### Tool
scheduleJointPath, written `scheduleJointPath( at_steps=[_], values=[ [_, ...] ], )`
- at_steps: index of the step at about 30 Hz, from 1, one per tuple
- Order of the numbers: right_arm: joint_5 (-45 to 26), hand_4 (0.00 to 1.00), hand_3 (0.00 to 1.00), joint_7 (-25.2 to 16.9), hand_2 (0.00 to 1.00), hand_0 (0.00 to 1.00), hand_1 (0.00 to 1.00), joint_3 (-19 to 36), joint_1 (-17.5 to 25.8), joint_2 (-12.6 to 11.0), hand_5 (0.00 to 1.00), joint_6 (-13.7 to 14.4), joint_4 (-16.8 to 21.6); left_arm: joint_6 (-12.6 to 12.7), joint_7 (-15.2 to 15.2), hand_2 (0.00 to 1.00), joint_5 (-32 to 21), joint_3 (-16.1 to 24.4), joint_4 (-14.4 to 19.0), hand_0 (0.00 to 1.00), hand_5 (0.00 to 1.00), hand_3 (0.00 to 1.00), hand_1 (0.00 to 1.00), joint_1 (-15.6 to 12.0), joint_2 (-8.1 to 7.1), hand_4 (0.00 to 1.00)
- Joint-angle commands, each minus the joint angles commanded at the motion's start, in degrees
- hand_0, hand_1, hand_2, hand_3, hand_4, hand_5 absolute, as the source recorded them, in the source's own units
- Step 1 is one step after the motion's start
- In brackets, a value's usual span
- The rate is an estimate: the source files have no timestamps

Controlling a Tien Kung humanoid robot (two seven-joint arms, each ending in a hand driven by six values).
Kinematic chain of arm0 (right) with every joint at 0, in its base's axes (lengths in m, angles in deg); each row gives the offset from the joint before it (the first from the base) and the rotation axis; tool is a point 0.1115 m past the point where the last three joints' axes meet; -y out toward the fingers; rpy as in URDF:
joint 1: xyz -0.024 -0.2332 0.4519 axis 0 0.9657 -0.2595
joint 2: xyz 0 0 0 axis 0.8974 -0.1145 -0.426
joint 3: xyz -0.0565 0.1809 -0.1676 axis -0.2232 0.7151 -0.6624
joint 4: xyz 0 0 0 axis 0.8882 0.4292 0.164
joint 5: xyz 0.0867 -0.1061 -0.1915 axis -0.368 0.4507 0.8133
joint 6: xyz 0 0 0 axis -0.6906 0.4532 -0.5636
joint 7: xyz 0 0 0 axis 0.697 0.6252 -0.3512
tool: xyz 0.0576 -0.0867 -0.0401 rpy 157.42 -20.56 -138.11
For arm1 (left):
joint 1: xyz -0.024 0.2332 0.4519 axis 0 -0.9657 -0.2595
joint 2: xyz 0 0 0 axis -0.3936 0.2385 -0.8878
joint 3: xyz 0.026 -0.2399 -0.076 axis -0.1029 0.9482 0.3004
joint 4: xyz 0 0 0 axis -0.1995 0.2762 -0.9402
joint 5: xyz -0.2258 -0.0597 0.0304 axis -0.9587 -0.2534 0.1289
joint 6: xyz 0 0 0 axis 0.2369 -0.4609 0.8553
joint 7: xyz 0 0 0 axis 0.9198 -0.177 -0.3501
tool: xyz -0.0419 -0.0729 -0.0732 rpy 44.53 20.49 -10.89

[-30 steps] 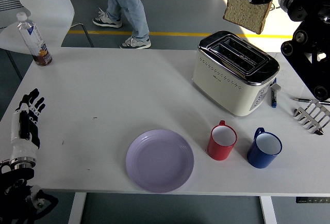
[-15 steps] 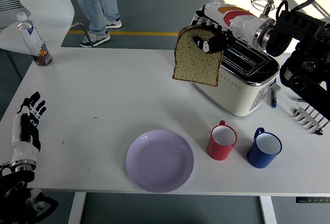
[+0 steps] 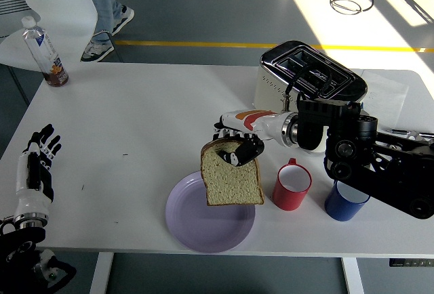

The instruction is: Push plate across desktop,pick up the break from the machine,place the break in the plate

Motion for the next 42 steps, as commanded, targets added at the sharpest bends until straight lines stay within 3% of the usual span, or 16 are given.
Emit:
scheduleJointPath(
  at_steps=[9,20,21,26,27,33,34,39,40,42],
  values=[
    [-0.81,0.310,0.441,-0.76,0.381,0.291,0.306,-2.20,2.75,4.07,0.143,2.52,-3.40,0.03,0.00,0.905,0.03,-0.14,0.00,0.850,0.998,0.809,0.860,0.24,0.00,0.515],
    [-0.10,0.319,0.473,-4.20,0.421,0.315,0.353,-2.86,4.74,6.52,0.143,5.54,-8.38,0.10,-0.04,0.905,0.02,0.04,-0.01,0.849,0.998,0.808,0.860,0.41,0.00,0.514],
    [0.04,0.346,0.520,-4.48,0.507,0.389,0.449,-2.88,4.79,6.54,0.161,5.52,-8.57,0.11,-0.05,0.905,0.02,0.05,0.00,0.849,0.998,0.809,0.860,0.42,0.00,0.515],
    [1.11,0.346,0.520,-6.57,0.507,0.389,0.449,-3.00,5.10,6.50,0.161,4.44,-9.89,0.22,-0.14,0.905,-0.05,0.13,-0.01,0.849,0.998,0.809,0.860,0.37,0.00,0.515],
    [1.32,0.522,0.656,-6.89,0.625,0.548,0.597,-2.98,5.18,6.52,0.229,4.28,-10.12,0.23,-0.15,0.905,-0.06,0.12,-0.01,0.849,0.998,0.808,0.860,0.37,0.00,0.515],
    [2.34,0.522,0.656,-8.02,0.625,0.548,0.597,-3.16,5.56,6.61,0.229,3.28,-11.44,0.28,-0.20,0.905,-0.01,0.10,0.02,0.849,0.998,0.808,0.860,0.48,0.00,0.515],
    [2.48,0.588,0.780,-8.28,0.744,0.664,0.696,-3.18,5.63,6.65,0.244,3.39,-11.68,0.28,-0.21,0.905,-0.01,0.07,0.01,0.849,0.998,0.808,0.860,0.50,0.00,0.515],
    [4.43,0.588,0.780,-9.66,0.744,0.664,0.696,-3.03,5.54,6.93,0.244,5.25,-12.28,0.29,-0.23,0.905,-0.03,0.10,-0.03,0.849,0.998,0.808,0.860,0.59,0.00,0.515],
    [4.85,0.631,0.853,-10.18,0.829,0.728,0.745,-2.84,5.54,7.01,0.242,5.79,-12.40,0.29,-0.23,0.905,-0.04,0.10,-0.03,0.848,0.998,0.808,0.860,0.61,0.00,0.515],
    [5.25,0.631,0.853,-10.70,0.829,0.728,0.745,-2.74,5.52,7.09,0.242,6.54,-12.48,0.29,-0.23,0.905,-0.06,0.13,-0.03,0.848,0.998,0.808,0.860,0.64,0.00,0.515]
  ],
)
